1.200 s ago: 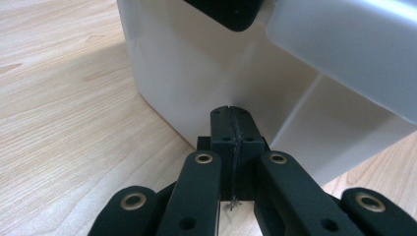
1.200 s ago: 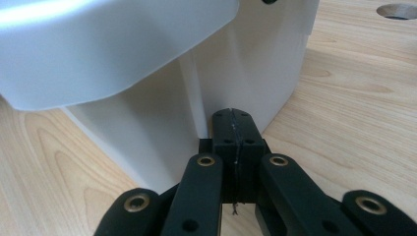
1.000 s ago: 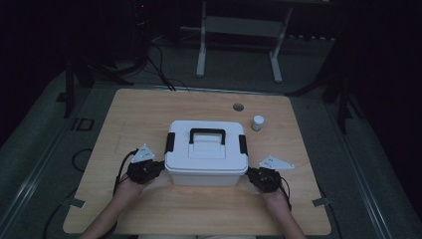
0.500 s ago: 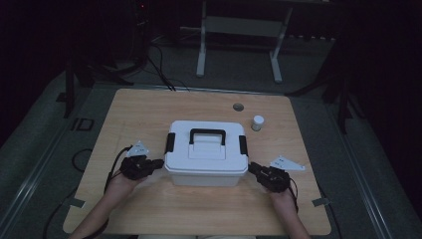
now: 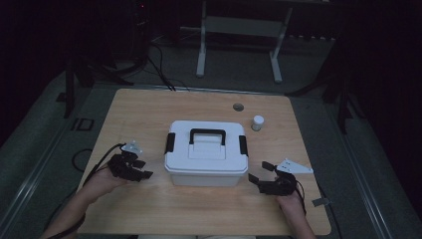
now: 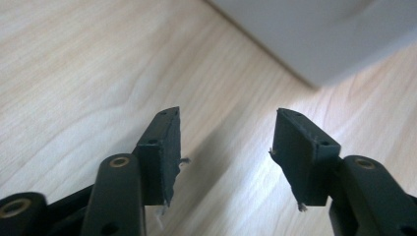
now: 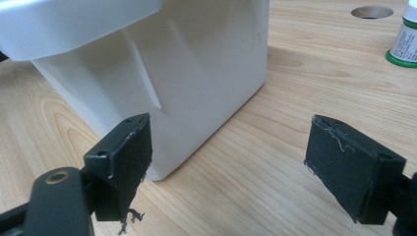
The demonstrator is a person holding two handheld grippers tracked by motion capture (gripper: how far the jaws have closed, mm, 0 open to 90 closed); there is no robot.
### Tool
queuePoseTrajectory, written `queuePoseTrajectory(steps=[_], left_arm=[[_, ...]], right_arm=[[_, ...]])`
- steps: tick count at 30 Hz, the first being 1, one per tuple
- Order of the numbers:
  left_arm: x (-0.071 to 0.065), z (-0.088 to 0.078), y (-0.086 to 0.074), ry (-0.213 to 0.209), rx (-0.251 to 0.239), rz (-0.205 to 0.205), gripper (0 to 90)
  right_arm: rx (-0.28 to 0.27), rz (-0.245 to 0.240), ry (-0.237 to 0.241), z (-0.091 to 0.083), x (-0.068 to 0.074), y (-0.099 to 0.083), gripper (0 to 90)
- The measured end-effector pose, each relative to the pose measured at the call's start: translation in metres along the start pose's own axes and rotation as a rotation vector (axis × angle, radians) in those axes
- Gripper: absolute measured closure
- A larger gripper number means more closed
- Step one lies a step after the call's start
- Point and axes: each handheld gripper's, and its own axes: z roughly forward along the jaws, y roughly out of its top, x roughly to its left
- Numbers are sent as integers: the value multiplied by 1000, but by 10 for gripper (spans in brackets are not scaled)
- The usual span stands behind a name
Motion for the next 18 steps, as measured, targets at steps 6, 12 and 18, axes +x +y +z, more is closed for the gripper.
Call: queuePoseTrajectory(steps=[6,12,18], left_arm=[[4,-5,3,14,153,33,256],[8,-12,8,-19,274,68,177],[10,-14,13,-40,426,81,177]], right_arm=[[3,-28,9,-3,-2,-5,133],[9,-28,3,-8,-4,-8,133],[26,-42,3,-13,-3,-11,133]])
